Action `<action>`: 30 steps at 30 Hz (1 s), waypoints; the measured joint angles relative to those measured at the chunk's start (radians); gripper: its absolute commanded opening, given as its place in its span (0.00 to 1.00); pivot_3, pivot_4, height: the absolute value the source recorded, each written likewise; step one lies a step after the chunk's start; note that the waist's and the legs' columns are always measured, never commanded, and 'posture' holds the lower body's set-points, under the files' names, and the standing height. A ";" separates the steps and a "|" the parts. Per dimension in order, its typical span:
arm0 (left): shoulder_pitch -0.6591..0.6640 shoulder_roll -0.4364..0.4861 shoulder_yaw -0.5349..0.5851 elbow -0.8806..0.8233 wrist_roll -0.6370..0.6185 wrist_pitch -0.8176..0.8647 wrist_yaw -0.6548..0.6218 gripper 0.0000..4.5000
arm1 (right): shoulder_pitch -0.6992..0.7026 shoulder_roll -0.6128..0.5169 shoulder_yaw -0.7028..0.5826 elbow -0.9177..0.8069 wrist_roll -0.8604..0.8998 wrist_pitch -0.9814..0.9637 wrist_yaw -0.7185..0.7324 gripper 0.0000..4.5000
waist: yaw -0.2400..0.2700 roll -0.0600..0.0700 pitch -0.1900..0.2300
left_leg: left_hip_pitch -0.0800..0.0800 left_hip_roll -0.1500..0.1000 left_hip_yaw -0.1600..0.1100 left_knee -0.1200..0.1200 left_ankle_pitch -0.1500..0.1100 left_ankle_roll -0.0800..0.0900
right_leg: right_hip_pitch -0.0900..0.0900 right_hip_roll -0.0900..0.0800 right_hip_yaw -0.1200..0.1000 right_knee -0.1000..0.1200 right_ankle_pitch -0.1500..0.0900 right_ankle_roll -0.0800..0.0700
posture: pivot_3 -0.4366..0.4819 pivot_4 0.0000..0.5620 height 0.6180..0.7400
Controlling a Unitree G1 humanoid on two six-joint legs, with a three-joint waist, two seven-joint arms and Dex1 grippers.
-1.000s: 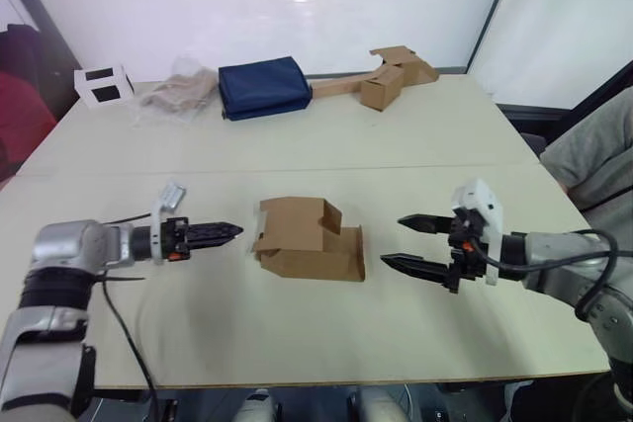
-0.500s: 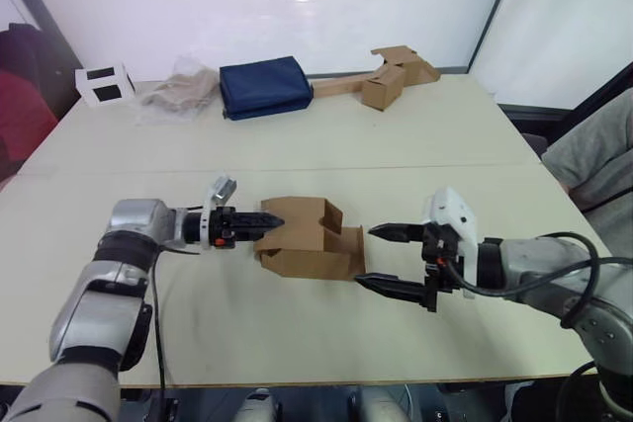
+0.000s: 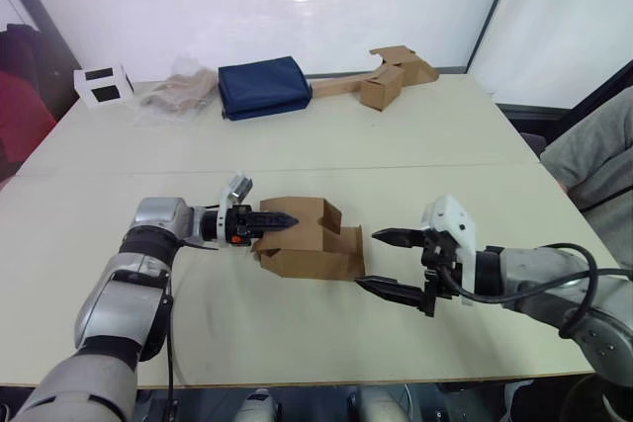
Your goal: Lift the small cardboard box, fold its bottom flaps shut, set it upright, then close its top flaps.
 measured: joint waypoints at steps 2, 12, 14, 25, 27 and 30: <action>0.000 0.000 0.004 0.000 0.000 0.004 0.000 0.22 | 0.000 0.000 0.007 0.000 0.000 -0.001 -0.001 1.00 | 0.000 0.000 0.000 | 0.000 0.000 0.000 0.000 0.000 0.000 | 0.000 0.000 0.000 0.000 0.000 0.000 | 0.48 0.27 1.00; 0.002 -0.009 0.025 -0.065 -0.002 0.021 0.006 0.01 | 0.000 0.004 0.019 0.018 -0.001 -0.020 -0.001 1.00 | 0.000 0.000 0.000 | 0.000 0.000 0.000 0.000 0.000 0.000 | 0.000 0.000 0.000 0.000 0.000 0.000 | 0.48 0.27 1.00; 0.007 -0.005 0.040 -0.087 -0.004 0.009 0.015 0.01 | -0.001 0.025 0.012 0.026 0.001 -0.030 -0.011 1.00 | 0.000 0.000 0.000 | 0.000 0.000 0.000 0.000 0.000 0.000 | 0.000 0.000 0.000 0.000 0.000 0.000 | 0.48 0.27 1.00; -0.106 0.055 0.215 -0.346 -0.064 -0.114 0.141 0.00 | -0.257 0.305 -0.070 0.277 -0.153 -0.228 -0.297 0.56 | -0.002 0.000 0.000 | 0.000 0.000 0.000 0.000 0.000 -0.001 | -0.002 0.000 0.000 0.002 0.000 0.000 | 0.48 0.27 1.00; -0.118 0.062 0.225 -0.364 -0.070 -0.124 0.146 0.00 | -0.309 0.350 -0.067 0.308 -0.176 -0.258 -0.330 0.40 | -0.005 0.000 0.000 | 0.000 0.000 0.000 0.000 0.001 -0.001 | -0.002 0.000 0.000 0.003 0.000 0.000 | 0.48 0.27 1.00; -0.131 0.080 0.228 -0.376 -0.073 -0.144 0.148 0.00 | -0.375 0.396 -0.042 0.347 -0.227 -0.314 -0.348 0.16 | -0.012 0.000 0.000 | 0.000 0.000 0.000 -0.001 0.001 -0.002 | -0.003 0.000 0.000 0.003 0.000 0.000 | 0.48 0.27 1.00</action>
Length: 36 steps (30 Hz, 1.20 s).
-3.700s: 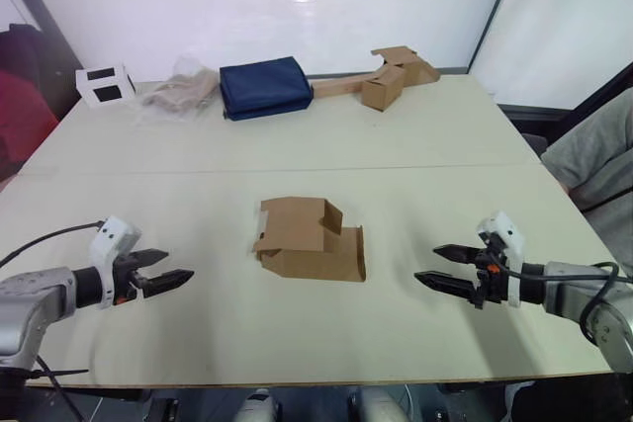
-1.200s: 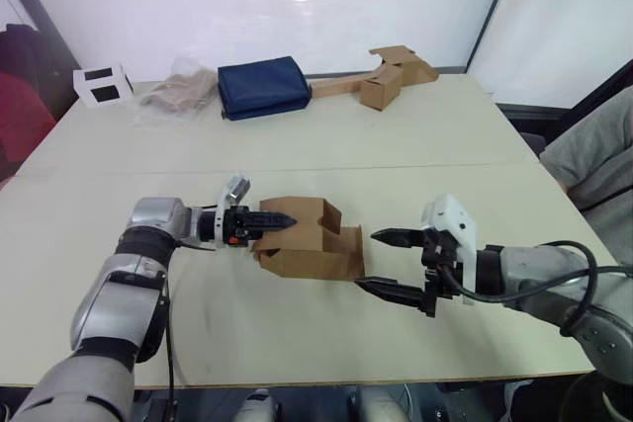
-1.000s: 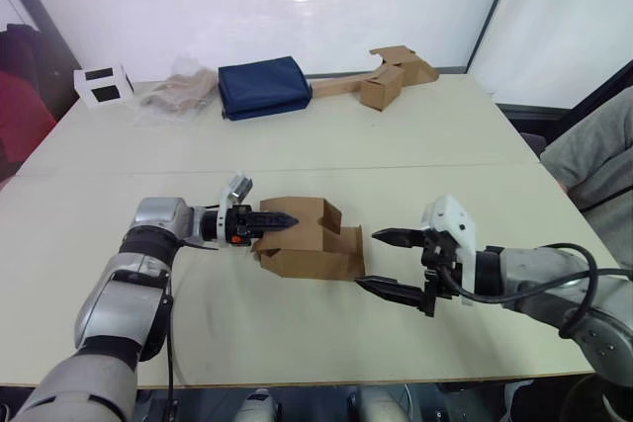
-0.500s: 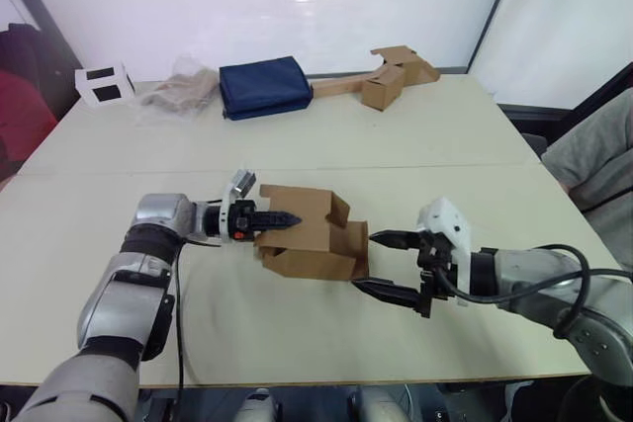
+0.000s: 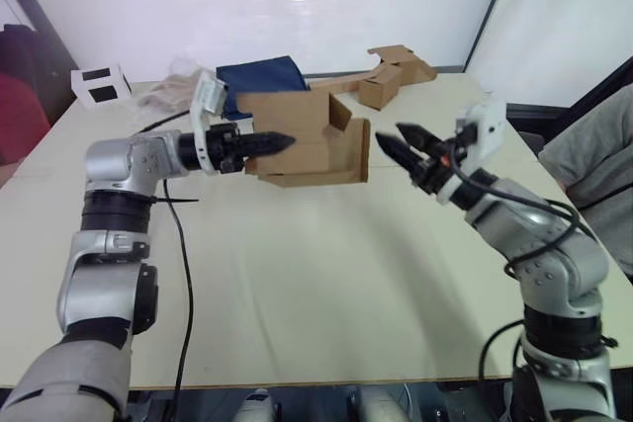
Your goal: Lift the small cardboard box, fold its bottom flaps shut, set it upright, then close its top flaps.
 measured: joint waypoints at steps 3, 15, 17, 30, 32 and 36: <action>-0.017 0.006 0.002 -0.004 -0.008 -0.011 0.002 0.00 | -0.050 0.053 0.038 0.031 -0.041 -0.048 -0.006 0.02 | -0.005 0.000 0.000 | 0.000 0.000 0.000 0.000 0.001 -0.001 | 0.000 0.000 0.000 0.000 0.000 0.000 | 0.48 0.27 1.00; -0.011 0.011 0.003 -0.099 -0.060 0.006 0.026 0.00 | -0.086 0.157 0.121 0.072 -0.057 -0.060 0.040 0.02 | -0.014 0.000 0.000 | 0.000 0.000 0.000 0.000 0.003 -0.006 | -0.001 0.000 0.000 0.001 0.000 0.000 | 0.48 0.27 1.00; 0.001 0.012 0.007 -0.114 -0.064 0.011 0.028 0.00 | -0.085 0.162 0.122 0.072 -0.056 -0.052 0.042 0.02 | -0.015 0.000 0.000 | 0.000 0.000 0.000 0.000 0.003 -0.006 | -0.001 0.000 0.000 0.001 0.000 0.000 | 0.48 0.27 1.00; 0.054 0.020 0.008 -0.233 -0.141 0.070 0.021 0.00 | -0.081 0.193 0.148 0.060 -0.046 -0.030 0.087 0.02 | -0.014 0.000 0.000 | 0.000 0.000 0.000 0.000 0.003 -0.006 | -0.001 0.000 0.000 0.001 0.000 0.000 | 0.48 0.27 1.00; 0.055 0.019 0.008 -0.233 -0.141 0.069 0.022 0.00 | -0.079 0.189 0.146 0.058 -0.040 -0.028 0.096 0.02 | -0.014 0.000 0.000 | 0.000 0.000 0.000 0.000 0.003 -0.006 | -0.001 0.000 0.000 0.001 0.000 0.000 | 0.48 0.27 1.00; 0.055 0.018 0.008 -0.228 -0.141 0.060 0.028 0.00 | -0.075 0.152 0.134 0.033 -0.017 -0.006 0.125 0.02 | -0.013 0.000 0.000 | -0.001 0.000 0.000 0.000 0.003 -0.006 | -0.001 0.000 0.000 0.001 0.000 0.000 | 0.48 0.27 1.00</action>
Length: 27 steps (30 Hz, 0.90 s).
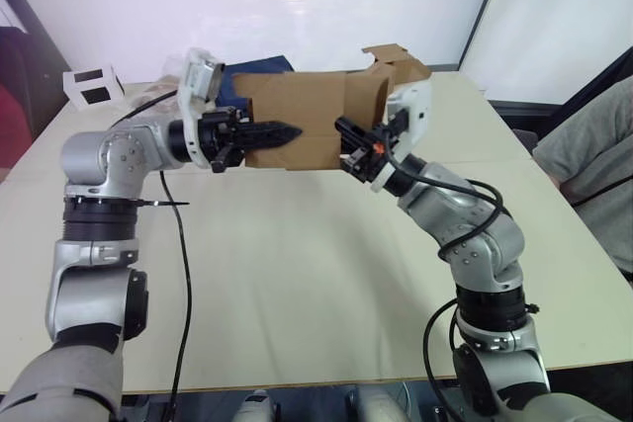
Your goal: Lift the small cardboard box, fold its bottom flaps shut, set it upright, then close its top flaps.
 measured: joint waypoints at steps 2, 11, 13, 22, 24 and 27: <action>0.000 -0.001 0.000 0.010 0.000 -0.012 0.005 0.00 | 0.004 -0.023 -0.009 -0.013 0.009 0.011 0.012 0.02 | 0.000 0.000 0.000 | 0.000 0.000 0.000 0.000 0.000 0.000 | 0.000 0.000 0.000 0.000 0.000 0.000 | 0.48 0.27 1.00; 0.003 -0.001 -0.012 0.039 0.009 -0.038 0.016 0.00 | 0.069 -0.216 -0.081 -0.129 0.113 0.122 0.091 0.02 | 0.002 0.000 0.000 | 0.000 0.000 0.000 0.000 -0.003 0.005 | 0.000 0.000 0.000 0.000 0.000 0.000 | 0.48 0.27 1.00; 0.003 -0.002 -0.013 0.046 0.013 -0.039 0.017 0.00 | 0.091 -0.267 -0.104 -0.153 0.151 0.154 0.114 0.02 | 0.002 0.000 0.000 | 0.000 0.000 0.000 0.000 -0.003 0.005 | 0.000 0.000 0.000 -0.001 0.000 0.000 | 0.48 0.27 1.00; -0.009 -0.004 -0.013 0.068 0.015 -0.041 0.015 0.00 | 0.242 -0.420 -0.126 -0.248 0.298 0.277 0.192 0.02 | 0.000 0.000 0.000 | 0.000 0.000 0.000 0.000 -0.003 0.006 | 0.000 0.001 0.000 -0.001 0.000 0.000 | 0.48 0.27 1.00; -0.017 -0.006 -0.013 0.067 0.015 -0.040 0.014 0.00 | 0.242 -0.394 -0.091 -0.242 0.255 0.250 0.170 0.02 | 0.002 0.000 0.000 | 0.000 0.000 0.000 0.000 -0.003 0.006 | 0.000 0.000 0.000 -0.001 0.000 0.000 | 0.48 0.27 1.00; -0.022 -0.005 -0.013 0.055 0.013 -0.031 0.014 0.00 | 0.238 -0.368 -0.056 -0.208 0.174 0.194 0.140 0.02 | 0.004 0.000 0.000 | 0.000 0.000 0.000 0.001 -0.003 0.006 | 0.001 0.000 0.000 -0.001 0.000 0.000 | 0.48 0.27 1.00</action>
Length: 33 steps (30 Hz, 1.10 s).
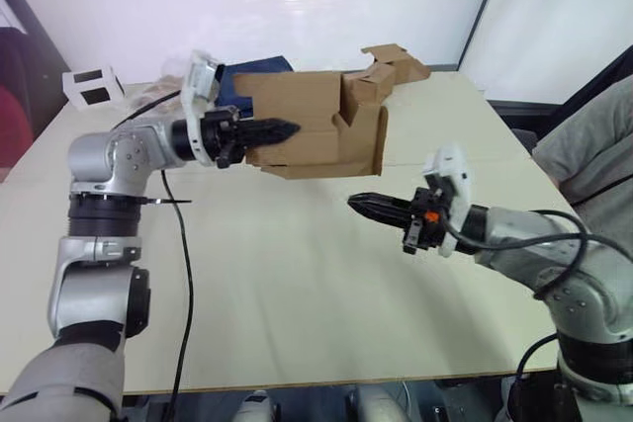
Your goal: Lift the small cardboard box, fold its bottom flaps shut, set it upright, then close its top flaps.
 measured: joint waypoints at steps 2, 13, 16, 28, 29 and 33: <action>0.000 0.003 0.000 -0.023 -0.003 0.012 -0.002 0.00 | -0.009 0.024 0.009 0.036 -0.049 -0.039 -0.017 0.02 | 0.000 0.000 0.000 | 0.000 0.000 0.000 0.000 0.000 0.000 | 0.000 0.000 0.000 0.000 0.000 0.000 | 0.48 0.27 1.00; 0.038 0.017 0.000 -0.127 -0.050 0.065 0.000 0.00 | -0.075 0.122 0.001 0.081 -0.046 -0.077 -0.038 0.02 | -0.002 0.000 0.000 | 0.000 0.000 0.000 0.000 0.000 0.000 | 0.000 0.000 0.000 0.000 0.000 0.000 | 0.48 0.27 1.00; 0.039 0.017 0.000 -0.148 -0.063 0.069 0.003 0.00 | -0.092 0.141 0.000 0.080 -0.024 -0.067 -0.045 0.02 | 0.000 0.000 0.000 | 0.000 0.000 0.000 0.000 0.000 0.000 | 0.000 0.000 0.000 0.000 0.000 0.000 | 0.48 0.27 1.00; 0.039 0.016 -0.001 -0.148 -0.066 0.061 0.014 0.00 | -0.112 0.150 0.002 0.080 -0.006 -0.062 -0.039 0.02 | -0.002 0.000 0.000 | 0.000 0.000 0.000 0.000 0.000 0.000 | 0.000 0.000 0.000 0.000 0.000 0.000 | 0.48 0.27 1.00; 0.039 0.016 -0.002 -0.147 -0.065 0.060 0.015 0.00 | -0.111 0.145 -0.001 0.080 -0.001 -0.061 -0.034 0.02 | -0.001 0.000 0.000 | 0.000 0.000 0.000 0.000 0.000 0.000 | 0.000 0.000 0.000 0.000 0.000 0.000 | 0.48 0.27 1.00; 0.047 0.017 -0.002 -0.139 -0.065 0.052 0.015 0.00 | -0.109 0.104 -0.088 0.076 0.111 -0.037 -0.004 0.02 | 0.000 0.000 0.000 | 0.000 0.000 0.000 0.000 0.000 0.000 | 0.000 0.000 0.000 0.000 0.000 0.000 | 0.48 0.27 1.00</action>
